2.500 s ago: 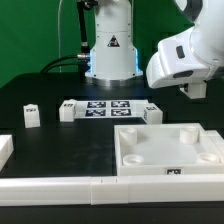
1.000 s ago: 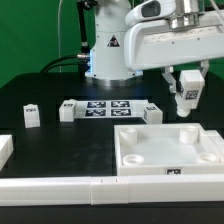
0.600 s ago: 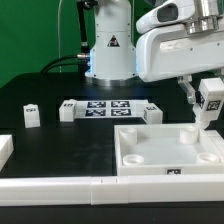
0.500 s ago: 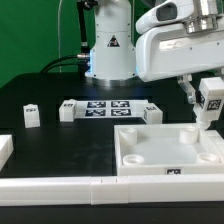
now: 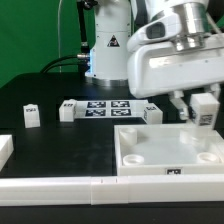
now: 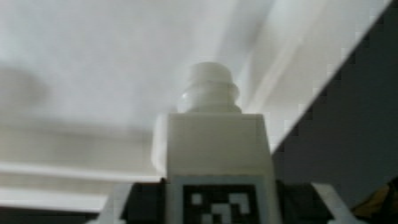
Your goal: Assemble one leg
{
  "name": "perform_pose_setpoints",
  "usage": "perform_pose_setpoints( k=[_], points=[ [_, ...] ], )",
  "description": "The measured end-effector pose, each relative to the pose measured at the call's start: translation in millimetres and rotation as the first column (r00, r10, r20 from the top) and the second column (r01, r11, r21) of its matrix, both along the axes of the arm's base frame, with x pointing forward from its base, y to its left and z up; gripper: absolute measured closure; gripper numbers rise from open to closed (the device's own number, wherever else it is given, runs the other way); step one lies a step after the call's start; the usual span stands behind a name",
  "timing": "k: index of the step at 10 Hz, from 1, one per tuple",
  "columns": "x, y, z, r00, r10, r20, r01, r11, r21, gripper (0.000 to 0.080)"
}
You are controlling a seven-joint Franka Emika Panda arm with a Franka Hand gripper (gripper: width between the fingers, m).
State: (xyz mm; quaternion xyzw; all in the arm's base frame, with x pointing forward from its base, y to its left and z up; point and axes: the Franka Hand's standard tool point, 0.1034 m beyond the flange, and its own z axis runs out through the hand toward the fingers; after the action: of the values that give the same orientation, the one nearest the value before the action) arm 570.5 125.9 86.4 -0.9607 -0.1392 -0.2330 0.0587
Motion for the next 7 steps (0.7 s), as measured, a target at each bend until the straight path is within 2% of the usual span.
perform_pose_setpoints(
  k=[3,7],
  points=[
    [23.6,7.0,-5.8,1.000,0.001,0.015,-0.001,1.000,0.015,0.0511],
    [28.4,4.6,-5.9,0.999,0.001,0.033,-0.001,1.000,0.013,0.0509]
  ],
)
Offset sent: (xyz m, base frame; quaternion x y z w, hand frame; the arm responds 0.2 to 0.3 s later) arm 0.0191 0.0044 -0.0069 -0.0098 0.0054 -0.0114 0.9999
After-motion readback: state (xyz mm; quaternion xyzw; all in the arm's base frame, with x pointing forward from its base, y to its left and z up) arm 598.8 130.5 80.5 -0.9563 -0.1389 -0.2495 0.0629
